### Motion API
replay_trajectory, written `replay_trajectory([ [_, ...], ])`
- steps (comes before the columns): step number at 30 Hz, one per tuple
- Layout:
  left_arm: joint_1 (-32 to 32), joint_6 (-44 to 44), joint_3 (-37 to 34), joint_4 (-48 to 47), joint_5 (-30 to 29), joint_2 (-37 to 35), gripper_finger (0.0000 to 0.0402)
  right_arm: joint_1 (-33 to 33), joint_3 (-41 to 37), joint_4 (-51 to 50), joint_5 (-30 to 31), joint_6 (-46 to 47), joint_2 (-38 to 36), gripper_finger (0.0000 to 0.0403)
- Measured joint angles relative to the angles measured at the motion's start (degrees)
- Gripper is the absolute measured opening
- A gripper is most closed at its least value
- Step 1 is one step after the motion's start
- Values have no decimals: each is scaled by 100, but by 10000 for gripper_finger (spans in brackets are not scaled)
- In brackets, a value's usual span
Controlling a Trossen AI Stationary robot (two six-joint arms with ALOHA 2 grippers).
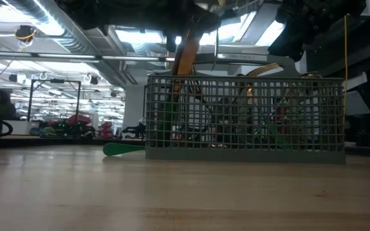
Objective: Sort silverware
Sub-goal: Put the green fork into the gray utensil holder
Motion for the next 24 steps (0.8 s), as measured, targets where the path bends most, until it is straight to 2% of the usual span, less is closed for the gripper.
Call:
replay_trajectory([
  [4,-97,312,0,-427,-1,0,6,0,0,0,0,2,0,122],
  [10,-103,149,0,-614,-24,0,13,0,0,-2,0,9,0,122],
  [16,-46,-603,0,-744,-67,0,60,0,0,-2,0,20,0,122],
  [20,-46,-581,0,-724,-70,0,88,0,0,-2,0,22,0,122],
  [24,-63,-385,0,-619,-70,-40,99,0,0,-2,0,22,0,122],
])
